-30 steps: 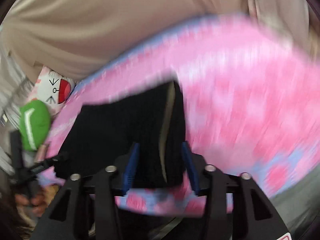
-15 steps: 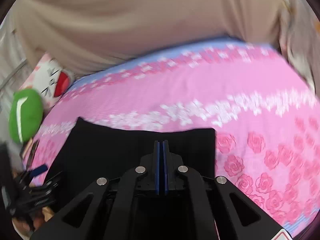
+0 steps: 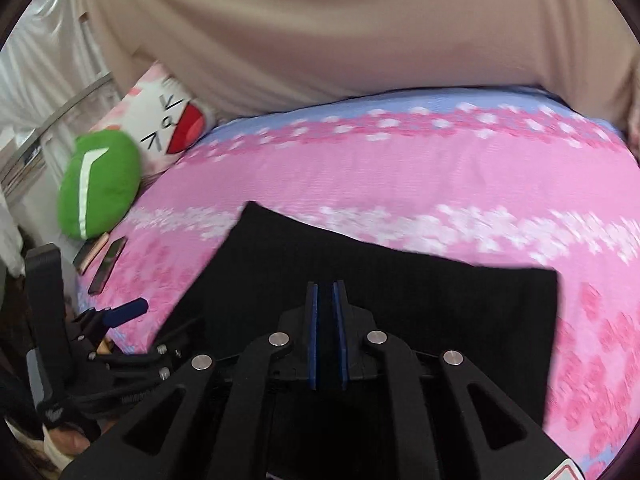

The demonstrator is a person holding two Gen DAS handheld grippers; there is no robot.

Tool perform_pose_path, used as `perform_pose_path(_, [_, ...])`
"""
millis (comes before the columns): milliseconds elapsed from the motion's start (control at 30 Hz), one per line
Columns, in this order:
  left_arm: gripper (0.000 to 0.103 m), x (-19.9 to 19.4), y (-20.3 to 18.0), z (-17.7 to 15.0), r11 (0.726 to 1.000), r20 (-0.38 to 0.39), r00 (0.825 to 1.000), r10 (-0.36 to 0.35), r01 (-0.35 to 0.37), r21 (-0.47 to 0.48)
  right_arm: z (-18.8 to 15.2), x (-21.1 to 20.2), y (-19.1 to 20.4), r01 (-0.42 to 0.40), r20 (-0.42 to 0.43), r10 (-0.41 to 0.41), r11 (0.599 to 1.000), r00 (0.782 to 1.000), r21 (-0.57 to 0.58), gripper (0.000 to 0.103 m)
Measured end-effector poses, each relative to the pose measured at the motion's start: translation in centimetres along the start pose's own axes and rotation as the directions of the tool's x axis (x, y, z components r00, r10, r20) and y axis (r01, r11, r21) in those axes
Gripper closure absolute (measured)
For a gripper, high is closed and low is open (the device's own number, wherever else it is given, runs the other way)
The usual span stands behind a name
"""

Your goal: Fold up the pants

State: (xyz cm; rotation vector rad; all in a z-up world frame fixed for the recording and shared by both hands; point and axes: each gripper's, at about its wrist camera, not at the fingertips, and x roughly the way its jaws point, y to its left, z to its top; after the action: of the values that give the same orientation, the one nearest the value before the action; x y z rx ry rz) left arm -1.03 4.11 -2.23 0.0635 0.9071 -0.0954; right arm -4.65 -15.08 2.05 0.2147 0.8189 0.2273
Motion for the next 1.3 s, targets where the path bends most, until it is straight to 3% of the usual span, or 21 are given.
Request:
perform_pose_path(133, [0.008,-0.6,1.9,-0.2,0.998,0.016,0.998,0.059,-0.059,-0.013,2.4,5.6,4.6,-0.048,-0.061,0.042,0.994,0.997,-0.095,0.092])
perform_pose_path(267, [0.007,-0.5,3.3,-0.4,0.997,0.008,0.997,0.079,-0.078,-0.028,2.7,13.4,6.4,-0.023,-0.175,0.000,0.991,0.985,-0.133,0.092])
perform_pose_path(333, [0.007,-0.1,3.9,-0.5,0.994,0.000,0.994,0.106,-0.106,-0.026,2.7,14.3,7.2,0.007,-0.165,-0.036,0.985,0.986,-0.172,0.092])
perform_pose_path(400, [0.007,0.0,4.3,-0.6,0.994,-0.005,0.994,0.106,-0.106,-0.031,2.9,13.3,7.5,0.012,-0.159,-0.040,0.985,0.986,-0.173,0.092])
perform_pose_path(467, [0.007,0.2,4.5,-0.6,0.994,-0.009,0.994,0.106,-0.106,-0.035,3.0,11.8,7.4,-0.026,-0.147,0.006,0.990,0.989,-0.138,0.092])
perform_pose_path(567, [0.007,0.4,4.7,-0.6,0.993,-0.014,0.994,0.110,-0.110,-0.034,1.1,7.2,7.1,-0.076,-0.092,0.066,0.990,0.994,-0.116,0.092])
perform_pose_path(667, [0.007,0.4,4.9,-0.5,0.993,-0.020,0.994,0.108,-0.109,-0.046,-1.0,3.8,5.8,-0.069,-0.068,0.062,0.993,0.996,-0.100,0.092])
perform_pose_path(767, [0.007,-0.6,4.8,-0.4,0.996,0.000,0.997,0.076,-0.076,-0.055,-2.9,0.0,2.6,0.014,-0.035,-0.015,0.999,0.999,-0.048,0.092])
perform_pose_path(800, [0.007,-1.0,4.5,-0.3,0.997,0.012,0.998,0.055,-0.054,-0.052,-3.7,-1.0,0.4,0.090,-0.039,-0.091,0.996,0.995,-0.017,0.092])
perform_pose_path(867, [0.007,-1.8,3.2,-0.2,1.000,0.035,0.999,0.012,-0.011,-0.025,-5.0,-1.2,-2.7,0.222,-0.065,-0.220,0.975,0.973,0.025,0.092])
perform_pose_path(900, [0.007,-1.9,2.3,-0.1,1.000,0.040,0.999,-0.012,0.012,-0.007,-5.9,-1.0,-4.7,0.268,-0.084,-0.263,0.962,0.961,0.049,0.103])
perform_pose_path(967, [0.007,-1.6,0.4,-0.1,0.999,0.019,0.999,-0.043,0.042,0.028,-6.5,-2.3,-6.5,0.189,-0.063,-0.181,0.971,0.981,0.145,0.103])
perform_pose_path(1033, [0.007,-1.3,-1.2,-0.4,0.997,-0.001,0.998,-0.058,0.058,0.059,-6.4,-4.3,-6.5,0.195,-0.027,-0.194,0.964,0.981,0.179,0.094])
perform_pose_path(1067, [0.007,-1.2,-2.1,-0.6,0.995,-0.008,0.998,-0.062,0.063,0.076,-6.4,-5.2,-6.1,0.246,-0.001,-0.249,0.957,0.968,0.151,0.094])
perform_pose_path(1133, [0.007,-1.0,-3.3,-1.0,0.993,-0.020,0.998,-0.062,0.063,0.097,-6.7,-5.9,-6.3,0.288,0.002,-0.291,0.948,0.957,0.137,0.073])
perform_pose_path(1200, [0.007,-0.6,-3.8,-1.1,0.993,-0.030,0.998,-0.054,0.057,0.104,-7.2,-6.1,-7.4,0.279,-0.010,-0.282,0.944,0.959,0.174,0.062])
perform_pose_path(1300, [0.007,0.1,-4.0,-1.3,0.994,-0.057,0.997,-0.052,0.057,0.095,-8.2,-5.3,-8.8,0.216,-0.045,-0.211,0.949,0.976,0.228,0.058])
